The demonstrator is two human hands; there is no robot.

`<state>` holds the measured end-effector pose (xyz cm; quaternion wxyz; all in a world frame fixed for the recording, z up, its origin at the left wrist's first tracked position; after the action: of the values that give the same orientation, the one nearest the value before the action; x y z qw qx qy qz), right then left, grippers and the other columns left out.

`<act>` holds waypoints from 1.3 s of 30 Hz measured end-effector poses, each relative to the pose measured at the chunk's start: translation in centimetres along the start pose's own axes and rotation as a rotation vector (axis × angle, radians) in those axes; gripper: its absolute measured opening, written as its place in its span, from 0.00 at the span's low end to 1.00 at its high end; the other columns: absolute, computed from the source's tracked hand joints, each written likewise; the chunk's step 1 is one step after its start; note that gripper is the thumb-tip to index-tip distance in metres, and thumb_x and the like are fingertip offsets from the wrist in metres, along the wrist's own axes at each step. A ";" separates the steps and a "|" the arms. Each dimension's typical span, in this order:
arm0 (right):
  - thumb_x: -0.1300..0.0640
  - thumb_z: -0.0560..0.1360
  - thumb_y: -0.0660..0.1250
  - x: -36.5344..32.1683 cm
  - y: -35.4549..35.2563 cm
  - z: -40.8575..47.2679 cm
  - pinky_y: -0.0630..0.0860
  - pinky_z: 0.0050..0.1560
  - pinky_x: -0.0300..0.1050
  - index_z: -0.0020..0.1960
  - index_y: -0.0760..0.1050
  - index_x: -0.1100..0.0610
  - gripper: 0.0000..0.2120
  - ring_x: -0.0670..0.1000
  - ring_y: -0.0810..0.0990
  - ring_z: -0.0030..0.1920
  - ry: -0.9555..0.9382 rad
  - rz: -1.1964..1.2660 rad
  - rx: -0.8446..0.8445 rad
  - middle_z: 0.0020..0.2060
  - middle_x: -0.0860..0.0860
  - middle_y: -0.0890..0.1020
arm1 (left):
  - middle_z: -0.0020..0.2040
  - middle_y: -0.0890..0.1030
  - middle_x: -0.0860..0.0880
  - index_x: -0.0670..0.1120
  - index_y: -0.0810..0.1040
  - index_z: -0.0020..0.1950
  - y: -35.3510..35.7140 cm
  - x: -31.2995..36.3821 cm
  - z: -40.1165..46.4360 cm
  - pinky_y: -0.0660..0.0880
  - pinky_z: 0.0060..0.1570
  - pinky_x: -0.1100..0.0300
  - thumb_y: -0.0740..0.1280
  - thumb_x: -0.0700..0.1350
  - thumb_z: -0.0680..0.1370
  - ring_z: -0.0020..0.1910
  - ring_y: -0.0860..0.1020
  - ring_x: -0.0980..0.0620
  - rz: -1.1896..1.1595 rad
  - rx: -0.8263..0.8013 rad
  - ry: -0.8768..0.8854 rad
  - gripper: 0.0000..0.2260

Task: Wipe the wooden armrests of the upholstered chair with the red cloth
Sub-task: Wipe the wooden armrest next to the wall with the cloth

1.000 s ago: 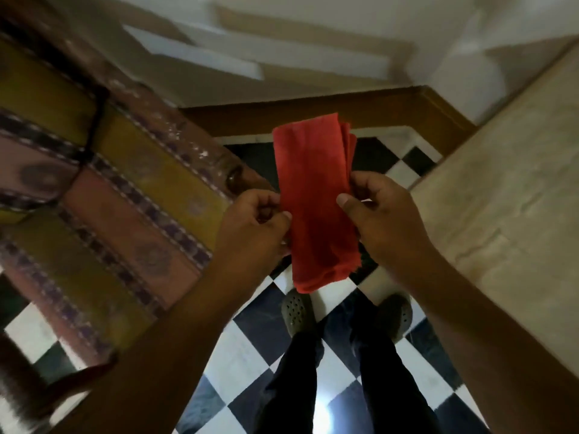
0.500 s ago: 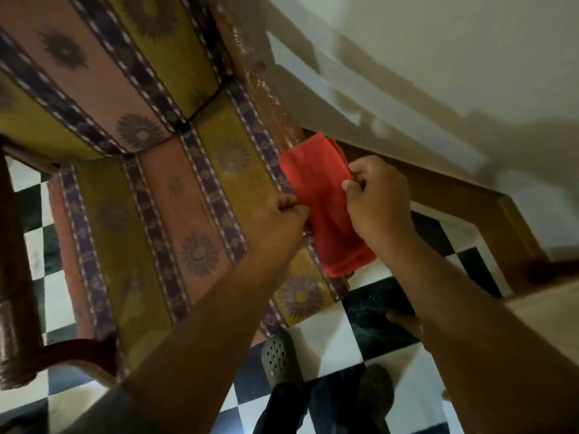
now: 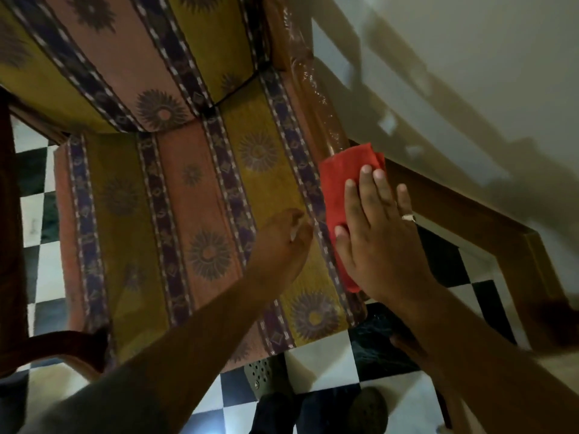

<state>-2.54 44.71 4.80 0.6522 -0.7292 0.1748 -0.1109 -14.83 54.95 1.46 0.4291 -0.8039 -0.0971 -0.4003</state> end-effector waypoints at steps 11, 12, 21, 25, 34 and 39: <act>0.39 0.81 0.52 0.1 0.0 5.9 0.54 0.74 0.59 0.80 0.43 0.61 0.39 0.65 0.48 0.80 -0.072 0.020 0.011 0.80 0.65 0.46 | 0.82 0.50 0.43 0.52 0.47 0.81 0.4 -10.9 11.5 0.48 0.77 0.38 0.47 0.78 0.72 0.81 0.47 0.41 0.929 -0.164 0.561 0.45; 0.40 0.80 0.52 0.2 0.0 6.3 0.54 0.73 0.58 0.81 0.41 0.59 0.39 0.64 0.46 0.80 -0.071 0.068 0.016 0.80 0.63 0.44 | 0.82 0.51 0.44 0.52 0.48 0.81 0.5 -11.3 11.5 0.49 0.77 0.38 0.47 0.78 0.72 0.81 0.47 0.42 0.907 -0.130 0.567 0.45; 0.43 0.83 0.49 0.1 0.3 5.8 0.49 0.73 0.55 0.80 0.42 0.57 0.33 0.60 0.49 0.80 0.107 0.275 0.108 0.81 0.59 0.47 | 0.82 0.50 0.44 0.50 0.47 0.82 0.6 -12.3 12.1 0.48 0.78 0.40 0.50 0.79 0.71 0.81 0.46 0.43 0.815 -0.096 0.574 0.48; 0.49 0.81 0.54 -0.3 0.0 7.2 0.53 0.76 0.61 0.80 0.46 0.63 0.34 0.64 0.46 0.80 -0.111 -0.035 0.068 0.80 0.63 0.49 | 0.82 0.53 0.43 0.49 0.51 0.81 0.8 -12.6 12.1 0.50 0.77 0.40 0.51 0.78 0.72 0.81 0.49 0.42 0.781 -0.046 0.612 0.47; 0.40 0.80 0.50 0.2 -0.5 10.9 0.50 0.74 0.46 0.80 0.37 0.54 0.37 0.55 0.45 0.81 0.063 0.409 0.037 0.82 0.55 0.42 | 0.82 0.55 0.43 0.48 0.53 0.81 0.7 -12.4 12.0 0.51 0.77 0.39 0.53 0.78 0.71 0.81 0.51 0.42 0.785 -0.053 0.609 0.48; 0.45 0.83 0.50 -0.3 -0.4 9.8 0.48 0.78 0.57 0.80 0.40 0.59 0.34 0.59 0.41 0.81 0.004 0.131 0.127 0.81 0.60 0.44 | 0.81 0.55 0.43 0.47 0.54 0.81 0.8 -12.6 12.2 0.52 0.77 0.39 0.54 0.78 0.71 0.81 0.51 0.42 0.765 -0.039 0.625 0.48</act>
<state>1.10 53.84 4.02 0.7025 -0.6733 0.2160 -0.0804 -15.94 66.19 -11.94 0.5387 -0.6312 0.3458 -0.4380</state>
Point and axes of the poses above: each hand's wrist, its own z-axis towards the middle knuckle, its own y-axis out of the palm, x = y × z, the point moved 3 cm from there along z, towards the middle knuckle
